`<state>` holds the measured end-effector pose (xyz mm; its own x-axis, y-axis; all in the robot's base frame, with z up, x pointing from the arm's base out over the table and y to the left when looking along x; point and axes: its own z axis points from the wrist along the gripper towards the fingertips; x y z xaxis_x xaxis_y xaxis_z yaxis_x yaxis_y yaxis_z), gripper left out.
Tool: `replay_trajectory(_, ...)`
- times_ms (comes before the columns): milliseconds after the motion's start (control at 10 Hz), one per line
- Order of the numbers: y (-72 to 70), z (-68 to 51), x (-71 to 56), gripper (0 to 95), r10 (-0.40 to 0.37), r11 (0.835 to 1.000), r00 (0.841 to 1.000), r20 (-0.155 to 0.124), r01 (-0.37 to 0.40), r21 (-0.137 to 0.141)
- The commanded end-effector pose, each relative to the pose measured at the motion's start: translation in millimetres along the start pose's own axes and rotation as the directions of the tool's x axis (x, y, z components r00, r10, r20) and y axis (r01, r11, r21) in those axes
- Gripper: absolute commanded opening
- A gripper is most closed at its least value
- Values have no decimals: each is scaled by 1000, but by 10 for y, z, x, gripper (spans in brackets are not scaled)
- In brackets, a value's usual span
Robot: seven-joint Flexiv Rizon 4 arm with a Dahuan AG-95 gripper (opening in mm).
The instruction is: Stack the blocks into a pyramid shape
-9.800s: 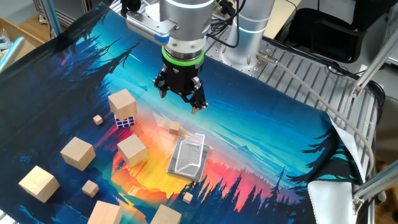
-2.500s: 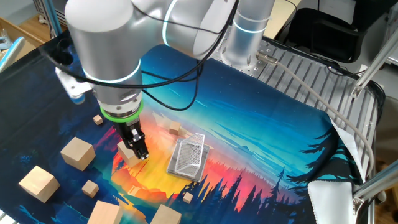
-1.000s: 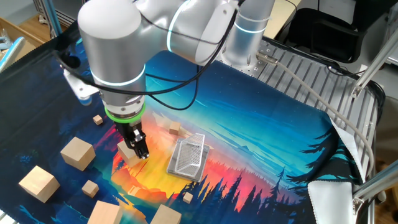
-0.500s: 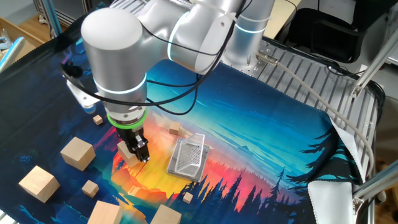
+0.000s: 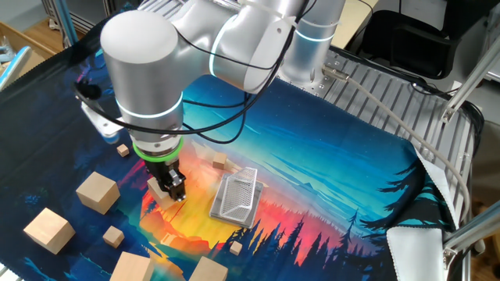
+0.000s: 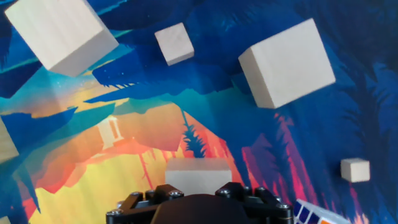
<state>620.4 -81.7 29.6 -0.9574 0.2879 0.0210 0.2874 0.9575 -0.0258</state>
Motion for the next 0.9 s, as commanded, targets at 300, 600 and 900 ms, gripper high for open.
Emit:
replay_trajectory(300,-58,-16,-36,0,-51,999,999,0,51,-8)
replay_trajectory(600,-19,20,-33,0,-76,997,997,13,76,-10)
replay_trajectory(900,167,-71,12,0,-72,997,997,10,72,-9)
